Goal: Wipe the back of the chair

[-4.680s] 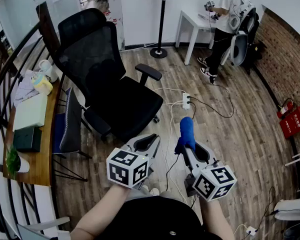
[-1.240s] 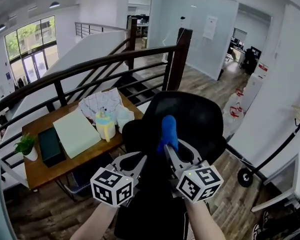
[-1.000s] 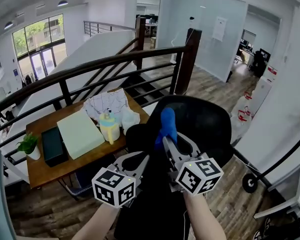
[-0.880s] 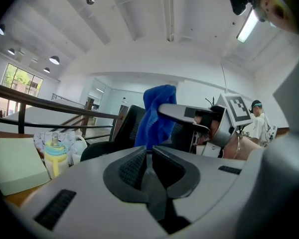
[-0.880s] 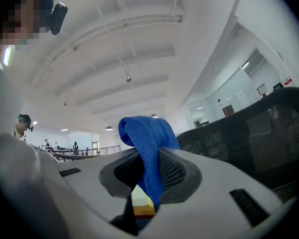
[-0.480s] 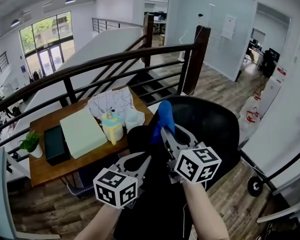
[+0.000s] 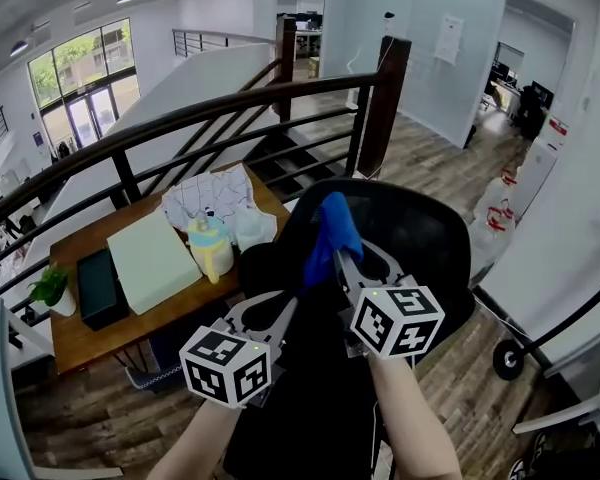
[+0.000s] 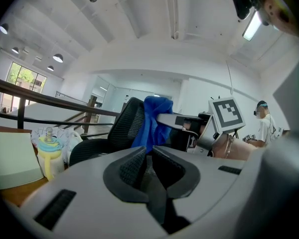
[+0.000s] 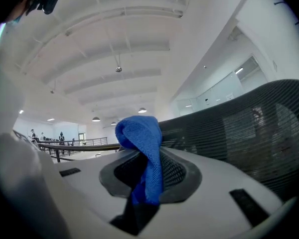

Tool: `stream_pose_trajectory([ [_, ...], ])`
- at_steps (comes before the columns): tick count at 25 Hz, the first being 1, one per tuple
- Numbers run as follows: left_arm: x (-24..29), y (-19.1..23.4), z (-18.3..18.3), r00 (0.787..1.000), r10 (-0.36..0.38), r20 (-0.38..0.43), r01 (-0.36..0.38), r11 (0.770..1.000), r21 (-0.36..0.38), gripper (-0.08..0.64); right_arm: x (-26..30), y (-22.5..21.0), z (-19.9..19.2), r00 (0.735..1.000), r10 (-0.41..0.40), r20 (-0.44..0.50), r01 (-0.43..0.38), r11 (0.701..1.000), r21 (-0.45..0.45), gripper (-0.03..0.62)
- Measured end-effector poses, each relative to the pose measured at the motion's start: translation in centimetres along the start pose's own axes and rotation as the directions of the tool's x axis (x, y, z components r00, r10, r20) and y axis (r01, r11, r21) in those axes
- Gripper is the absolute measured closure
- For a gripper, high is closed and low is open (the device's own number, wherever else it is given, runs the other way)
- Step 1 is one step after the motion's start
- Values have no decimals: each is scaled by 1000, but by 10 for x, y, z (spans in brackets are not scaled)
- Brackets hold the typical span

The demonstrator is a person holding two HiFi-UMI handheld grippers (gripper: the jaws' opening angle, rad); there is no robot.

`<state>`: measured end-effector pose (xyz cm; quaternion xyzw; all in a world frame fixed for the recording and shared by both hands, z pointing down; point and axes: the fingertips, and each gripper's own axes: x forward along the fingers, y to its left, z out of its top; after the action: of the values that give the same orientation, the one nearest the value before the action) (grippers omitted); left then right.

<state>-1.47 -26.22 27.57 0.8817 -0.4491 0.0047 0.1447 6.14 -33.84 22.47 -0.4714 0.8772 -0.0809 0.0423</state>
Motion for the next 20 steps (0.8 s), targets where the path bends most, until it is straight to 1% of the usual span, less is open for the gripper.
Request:
stream_pose_trajectory([
  [5, 12, -10, -1, 1000, -26, 1, 26, 1000, -8, 514, -19, -28, 3, 996, -87, -2, 87, 996, -1, 508],
  [11, 29, -26, -2, 997, -71, 1, 71, 997, -7, 514, -41, -55, 7, 985, -172, -1, 171, 985, -15, 508],
  [16, 44, -46, -2, 993, -121, -3, 121, 993, -5, 514, -66, -77, 13, 967, -253, 12, 253, 967, -14, 508],
  [20, 52, -62, -4, 987, -159, -8, 159, 987, -4, 514, -88, -93, 17, 948, -316, 26, 316, 949, -9, 508],
])
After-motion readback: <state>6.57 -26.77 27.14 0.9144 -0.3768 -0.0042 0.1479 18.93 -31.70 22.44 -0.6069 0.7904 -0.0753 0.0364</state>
